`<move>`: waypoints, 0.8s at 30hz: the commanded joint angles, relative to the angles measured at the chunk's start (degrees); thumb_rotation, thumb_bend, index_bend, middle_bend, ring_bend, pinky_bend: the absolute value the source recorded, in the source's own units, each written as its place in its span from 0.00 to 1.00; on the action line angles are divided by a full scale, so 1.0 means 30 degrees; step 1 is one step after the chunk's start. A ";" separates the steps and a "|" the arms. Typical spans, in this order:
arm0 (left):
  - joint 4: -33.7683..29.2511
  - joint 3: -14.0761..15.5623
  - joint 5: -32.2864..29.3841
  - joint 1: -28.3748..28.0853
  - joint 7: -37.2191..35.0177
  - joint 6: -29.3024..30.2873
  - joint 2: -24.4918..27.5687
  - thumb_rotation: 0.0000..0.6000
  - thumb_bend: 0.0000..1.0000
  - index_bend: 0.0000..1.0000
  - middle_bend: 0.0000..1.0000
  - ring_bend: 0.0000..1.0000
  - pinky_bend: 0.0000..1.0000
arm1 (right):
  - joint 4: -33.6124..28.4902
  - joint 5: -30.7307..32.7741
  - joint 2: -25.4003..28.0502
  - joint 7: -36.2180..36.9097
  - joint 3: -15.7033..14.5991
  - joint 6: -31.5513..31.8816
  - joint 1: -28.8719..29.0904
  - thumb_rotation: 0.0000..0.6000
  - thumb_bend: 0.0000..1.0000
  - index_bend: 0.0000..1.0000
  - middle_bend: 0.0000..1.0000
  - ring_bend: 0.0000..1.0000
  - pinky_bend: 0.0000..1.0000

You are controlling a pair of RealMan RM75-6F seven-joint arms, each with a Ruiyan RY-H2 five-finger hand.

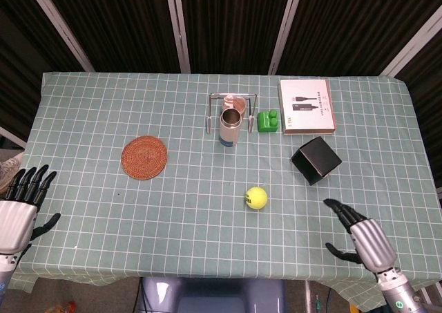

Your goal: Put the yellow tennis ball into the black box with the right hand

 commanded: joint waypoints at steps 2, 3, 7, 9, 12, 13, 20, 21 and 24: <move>-0.0036 0.0126 -0.0050 0.0020 -0.0068 -0.0186 0.0054 1.00 0.18 0.00 0.00 0.00 0.05 | -0.0564 -0.1136 -0.2050 0.2016 -0.1247 -0.0842 0.0514 1.00 0.27 0.33 0.38 0.45 0.75; -0.0078 0.0158 -0.0047 0.0040 -0.0037 -0.0198 0.0087 1.00 0.18 0.00 0.00 0.00 0.05 | -0.0799 -0.0915 -0.2363 0.1972 -0.1276 -0.1059 0.0479 1.00 0.27 0.35 0.39 0.46 0.76; -0.0256 0.0246 0.0236 0.0129 -0.0008 0.0104 0.0217 1.00 0.18 0.00 0.00 0.00 0.05 | -0.1569 -0.0527 -0.3396 0.1849 -0.1402 -0.1823 0.0547 1.00 0.38 0.40 0.42 0.49 0.80; -0.0276 0.0306 0.0341 0.0175 -0.0050 0.0203 0.0260 1.00 0.18 0.00 0.00 0.00 0.05 | -0.1757 -0.0475 -0.3973 0.1457 -0.1385 -0.2168 0.0625 1.00 0.44 0.41 0.43 0.50 0.80; -0.0247 0.0358 0.0327 0.0177 -0.0176 0.0121 0.0306 1.00 0.18 0.00 0.00 0.00 0.05 | -0.2044 -0.0187 -0.4788 0.1408 -0.1367 -0.2996 0.0933 1.00 0.51 0.41 0.43 0.50 0.80; -0.0231 0.0361 0.0318 0.0176 -0.0206 0.0106 0.0314 1.00 0.18 0.00 0.00 0.00 0.05 | -0.2111 -0.0049 -0.5000 0.1461 -0.1329 -0.3286 0.1062 1.00 0.52 0.41 0.43 0.50 0.80; -0.0157 0.0310 0.0248 0.0142 -0.0391 0.0060 0.0358 1.00 0.18 0.00 0.00 0.00 0.05 | -0.2157 0.1357 -0.6612 0.0552 -0.0525 -0.5207 0.1864 1.00 0.52 0.41 0.43 0.50 0.80; -0.0152 0.0293 0.0187 0.0113 -0.0393 -0.0028 0.0354 1.00 0.18 0.00 0.00 0.00 0.05 | -0.2110 0.1796 -0.6995 0.0252 -0.0294 -0.5609 0.2001 1.00 0.52 0.41 0.43 0.50 0.80; -0.0204 0.0269 0.0015 0.0028 -0.0461 -0.0310 0.0372 1.00 0.18 0.00 0.00 0.00 0.05 | -0.1814 0.2887 -0.7937 -0.0433 0.0289 -0.6163 0.2108 1.00 0.52 0.38 0.42 0.48 0.80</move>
